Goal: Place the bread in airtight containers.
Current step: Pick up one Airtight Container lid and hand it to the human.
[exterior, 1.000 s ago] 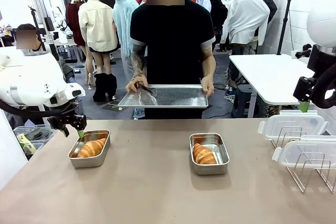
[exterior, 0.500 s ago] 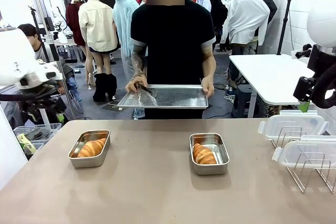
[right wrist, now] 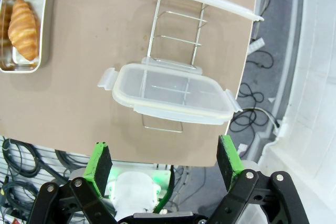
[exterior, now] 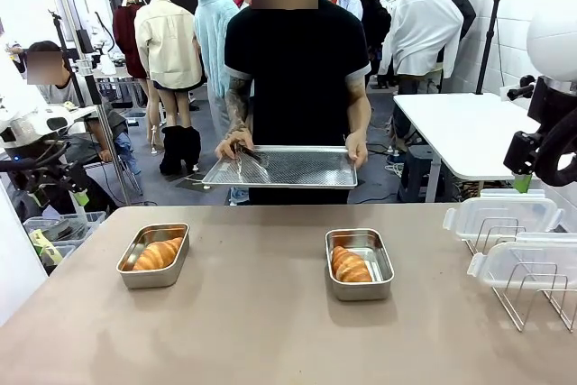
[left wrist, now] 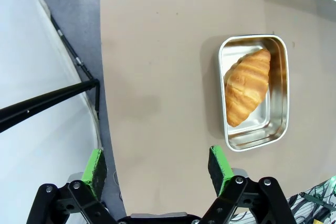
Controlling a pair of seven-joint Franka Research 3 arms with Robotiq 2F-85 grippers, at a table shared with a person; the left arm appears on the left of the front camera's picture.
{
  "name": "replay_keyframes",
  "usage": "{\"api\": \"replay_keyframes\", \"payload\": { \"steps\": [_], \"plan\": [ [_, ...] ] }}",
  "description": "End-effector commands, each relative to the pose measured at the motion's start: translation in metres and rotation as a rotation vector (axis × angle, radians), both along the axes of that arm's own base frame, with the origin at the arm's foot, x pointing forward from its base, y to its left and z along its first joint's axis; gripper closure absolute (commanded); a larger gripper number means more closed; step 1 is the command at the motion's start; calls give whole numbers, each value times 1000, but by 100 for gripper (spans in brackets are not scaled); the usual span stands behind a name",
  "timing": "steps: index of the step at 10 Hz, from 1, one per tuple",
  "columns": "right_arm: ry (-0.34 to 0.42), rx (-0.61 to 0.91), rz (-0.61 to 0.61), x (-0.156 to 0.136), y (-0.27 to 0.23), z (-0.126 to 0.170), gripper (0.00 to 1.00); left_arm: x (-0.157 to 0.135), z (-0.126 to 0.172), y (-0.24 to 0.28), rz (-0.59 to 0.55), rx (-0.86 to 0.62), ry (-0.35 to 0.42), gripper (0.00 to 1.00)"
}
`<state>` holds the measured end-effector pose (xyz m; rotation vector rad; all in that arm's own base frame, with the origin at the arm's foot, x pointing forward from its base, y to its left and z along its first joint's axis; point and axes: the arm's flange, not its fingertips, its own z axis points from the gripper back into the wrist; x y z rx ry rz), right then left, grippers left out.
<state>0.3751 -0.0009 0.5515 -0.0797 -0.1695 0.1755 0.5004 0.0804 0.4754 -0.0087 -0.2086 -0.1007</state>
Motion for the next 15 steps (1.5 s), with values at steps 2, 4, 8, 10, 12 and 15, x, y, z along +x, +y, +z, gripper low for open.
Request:
{"api": "replay_keyframes", "payload": {
  "steps": [2, 4, 8, 10, 12, 15],
  "plan": [
    [-2, 7, -18, 2, 3, 1, 0, -1, 3, -2, 32, 24, -18, 0],
    [-2, 7, -18, 2, 3, 1, 0, -1, 3, -2, 32, 24, -18, 0],
    [-2, 7, -18, 2, 3, 1, 0, -1, 3, -2, 32, 24, -18, 0],
    [-2, 7, -18, 2, 3, 1, 0, -1, 3, -2, 32, 24, -18, 0],
    [-2, 7, -18, 2, 3, 1, 0, -1, 3, -2, 32, 24, -18, 0],
    [-2, 7, -18, 2, 3, 1, 0, -1, 3, -2, 32, 24, -18, 0]
  ]
}}
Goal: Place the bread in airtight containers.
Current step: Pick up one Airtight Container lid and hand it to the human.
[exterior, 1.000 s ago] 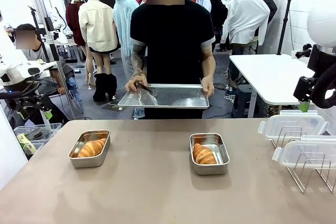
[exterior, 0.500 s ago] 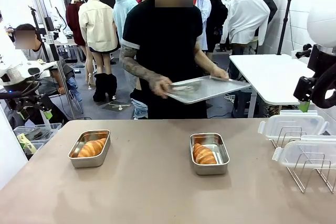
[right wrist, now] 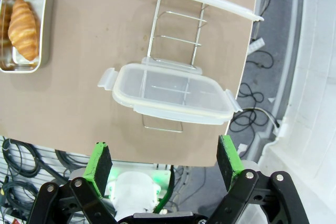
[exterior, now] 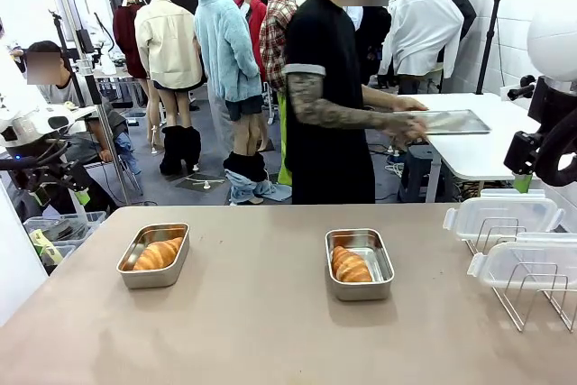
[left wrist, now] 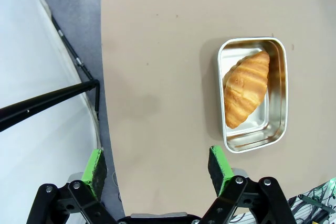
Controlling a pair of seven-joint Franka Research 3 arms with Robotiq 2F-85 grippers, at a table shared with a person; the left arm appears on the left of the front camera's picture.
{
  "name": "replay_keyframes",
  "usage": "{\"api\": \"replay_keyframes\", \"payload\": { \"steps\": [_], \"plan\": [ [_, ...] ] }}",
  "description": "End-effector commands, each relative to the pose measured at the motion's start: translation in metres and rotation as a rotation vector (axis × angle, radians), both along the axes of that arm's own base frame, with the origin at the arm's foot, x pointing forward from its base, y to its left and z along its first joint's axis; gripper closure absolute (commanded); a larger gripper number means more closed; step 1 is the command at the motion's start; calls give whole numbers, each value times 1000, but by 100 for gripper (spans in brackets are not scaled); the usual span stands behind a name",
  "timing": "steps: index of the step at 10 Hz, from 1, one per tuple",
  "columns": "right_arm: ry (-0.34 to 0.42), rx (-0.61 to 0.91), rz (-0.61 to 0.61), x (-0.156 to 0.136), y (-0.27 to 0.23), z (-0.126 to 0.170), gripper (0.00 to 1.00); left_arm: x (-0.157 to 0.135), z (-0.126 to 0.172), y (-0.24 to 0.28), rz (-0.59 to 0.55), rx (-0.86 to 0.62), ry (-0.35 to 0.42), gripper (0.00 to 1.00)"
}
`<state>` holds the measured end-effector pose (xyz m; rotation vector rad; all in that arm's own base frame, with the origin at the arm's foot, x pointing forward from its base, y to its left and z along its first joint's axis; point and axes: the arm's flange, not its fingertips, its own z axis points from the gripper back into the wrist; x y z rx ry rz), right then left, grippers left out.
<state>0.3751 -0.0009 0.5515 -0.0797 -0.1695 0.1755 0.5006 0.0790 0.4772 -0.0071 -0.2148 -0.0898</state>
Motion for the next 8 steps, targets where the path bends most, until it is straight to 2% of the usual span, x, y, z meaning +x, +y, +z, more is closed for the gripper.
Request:
{"api": "replay_keyframes", "payload": {
  "steps": [1, 3, 4, 5, 6, 8],
  "plan": [
    [-2, 7, -18, 2, 3, 1, 0, -1, 1, 0, 21, 23, -11, 0],
    [0, 0, 0, 0, 0, 0, 0, -1, 1, 0, 21, 23, -11, 0],
    [14, -62, 93, -5, 5, -1, 0, -1, 1, 0, 21, 23, -11, 0],
    [54, -111, 277, -11, 6, -3, 0, -1, 1, 0, 21, 23, -11, 0],
    [125, -145, 528, -16, 6, -4, 0, -1, 1, 0, 21, 23, -11, 0],
    [258, -225, 839, -13, -3, -8, 0, -1, 1, 0, 21, 23, -11, 0]
  ]
}}
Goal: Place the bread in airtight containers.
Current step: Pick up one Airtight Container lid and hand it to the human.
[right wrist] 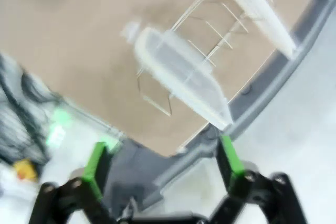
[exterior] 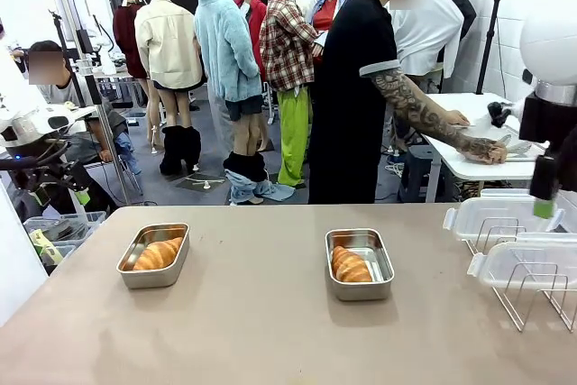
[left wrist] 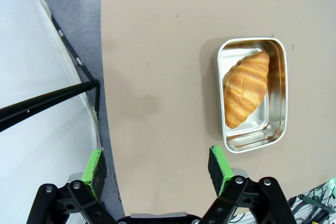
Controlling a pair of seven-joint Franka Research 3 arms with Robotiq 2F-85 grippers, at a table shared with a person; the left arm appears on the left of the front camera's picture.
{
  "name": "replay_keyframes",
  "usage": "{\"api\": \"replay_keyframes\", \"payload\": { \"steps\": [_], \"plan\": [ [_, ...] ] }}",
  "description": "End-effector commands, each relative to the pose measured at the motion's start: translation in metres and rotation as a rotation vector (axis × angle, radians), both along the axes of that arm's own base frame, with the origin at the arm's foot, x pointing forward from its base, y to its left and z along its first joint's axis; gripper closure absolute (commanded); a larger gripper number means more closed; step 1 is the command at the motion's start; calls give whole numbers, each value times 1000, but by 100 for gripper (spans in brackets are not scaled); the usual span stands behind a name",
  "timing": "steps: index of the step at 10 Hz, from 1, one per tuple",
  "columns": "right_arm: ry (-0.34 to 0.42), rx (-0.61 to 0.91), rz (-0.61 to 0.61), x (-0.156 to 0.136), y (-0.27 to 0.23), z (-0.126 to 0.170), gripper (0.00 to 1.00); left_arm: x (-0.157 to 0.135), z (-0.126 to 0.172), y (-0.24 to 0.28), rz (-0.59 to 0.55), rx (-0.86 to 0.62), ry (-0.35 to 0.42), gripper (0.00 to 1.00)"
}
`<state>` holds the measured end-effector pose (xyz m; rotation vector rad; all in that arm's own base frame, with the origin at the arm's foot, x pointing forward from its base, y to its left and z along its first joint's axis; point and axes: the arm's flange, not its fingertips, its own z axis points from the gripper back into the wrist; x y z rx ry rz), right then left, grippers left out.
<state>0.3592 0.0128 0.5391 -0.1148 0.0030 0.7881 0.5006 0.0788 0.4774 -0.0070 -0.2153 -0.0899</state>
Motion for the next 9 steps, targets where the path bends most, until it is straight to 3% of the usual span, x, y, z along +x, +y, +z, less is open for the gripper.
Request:
{"api": "replay_keyframes", "payload": {
  "steps": [1, 3, 4, 6, 7, 8, 9],
  "plan": [
    [124, -146, 317, 10, -21, 3, 0, -1, 1, 0, 21, 23, -11, 0],
    [184, -170, 516, 24, -24, -9, 0, -1, 1, 0, 21, 23, -11, 0],
    [177, -185, 660, 31, -22, -17, 0, -1, 1, 0, 21, 23, -11, 0],
    [141, -219, 824, 30, -12, -28, 0, -1, 1, 0, 21, 23, -11, 0],
    [138, -91, 644, 23, -1, -28, 0, -1, 1, 0, 21, 23, -11, 0],
    [185, -191, 743, 32, -9, -22, 0, -1, 1, 0, 21, 23, -11, 0],
    [185, -191, 743, 32, -9, -22, 0, -1, 1, 0, 21, 23, -11, 0]
  ]
}}
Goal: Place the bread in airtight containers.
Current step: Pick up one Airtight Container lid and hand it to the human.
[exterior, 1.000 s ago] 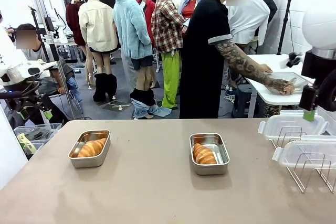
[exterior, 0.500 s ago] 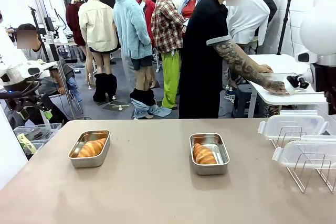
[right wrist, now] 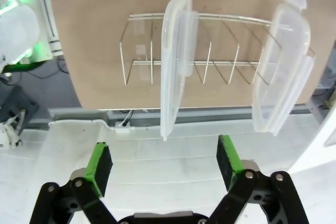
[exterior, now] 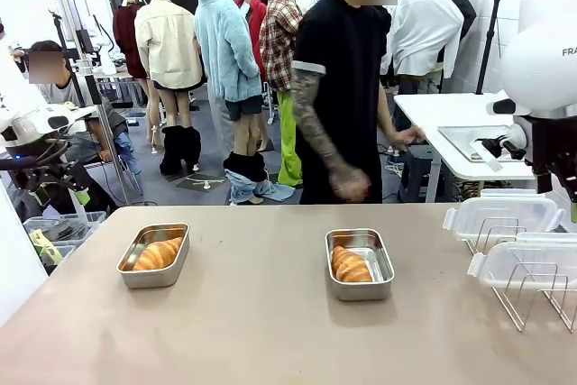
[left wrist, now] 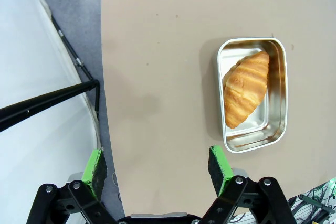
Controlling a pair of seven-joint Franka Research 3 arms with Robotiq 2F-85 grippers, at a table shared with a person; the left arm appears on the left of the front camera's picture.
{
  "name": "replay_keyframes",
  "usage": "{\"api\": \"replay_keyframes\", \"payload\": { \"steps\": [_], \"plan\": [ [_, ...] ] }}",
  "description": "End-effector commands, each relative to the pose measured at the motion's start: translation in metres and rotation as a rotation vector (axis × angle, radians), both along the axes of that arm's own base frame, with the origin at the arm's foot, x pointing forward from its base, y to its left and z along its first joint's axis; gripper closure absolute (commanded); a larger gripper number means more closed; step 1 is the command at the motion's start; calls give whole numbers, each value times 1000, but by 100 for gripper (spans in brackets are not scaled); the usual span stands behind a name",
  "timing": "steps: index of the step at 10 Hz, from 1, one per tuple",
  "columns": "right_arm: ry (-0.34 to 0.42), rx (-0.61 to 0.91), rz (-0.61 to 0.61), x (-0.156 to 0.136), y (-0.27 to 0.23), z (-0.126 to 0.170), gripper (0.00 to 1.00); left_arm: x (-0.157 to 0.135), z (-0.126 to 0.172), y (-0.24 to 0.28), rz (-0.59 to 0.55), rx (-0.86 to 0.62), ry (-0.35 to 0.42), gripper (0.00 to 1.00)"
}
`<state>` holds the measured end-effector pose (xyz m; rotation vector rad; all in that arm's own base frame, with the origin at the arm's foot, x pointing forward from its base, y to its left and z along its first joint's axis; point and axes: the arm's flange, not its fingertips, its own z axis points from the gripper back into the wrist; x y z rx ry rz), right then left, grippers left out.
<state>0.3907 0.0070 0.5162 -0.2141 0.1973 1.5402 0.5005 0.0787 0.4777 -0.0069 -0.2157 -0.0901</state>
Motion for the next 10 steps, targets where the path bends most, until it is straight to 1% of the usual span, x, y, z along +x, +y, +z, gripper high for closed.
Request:
{"api": "replay_keyframes", "payload": {
  "steps": [1, 5, 6, 8, 9, 10],
  "plan": [
    [6, -25, 0, 1, -3, 1, 0, -1, 0, 0, 21, 23, -11, 0],
    [6, -25, 0, 1, -3, 1, 0, -1, 0, 0, 21, 23, -11, 0],
    [0, -3, -6, 0, -2, 0, 0, -1, 0, 0, 21, 23, -11, 0],
    [13, 16, -32, -9, -9, -12, 0, -1, 0, 0, 21, 23, -11, 0],
    [13, 32, -89, -15, -8, -21, 0, -1, 0, 0, 21, 23, -11, 0],
    [-1, 19, -93, -16, -11, -28, 0, -1, 0, 0, 21, 23, -11, 0]
  ]
}}
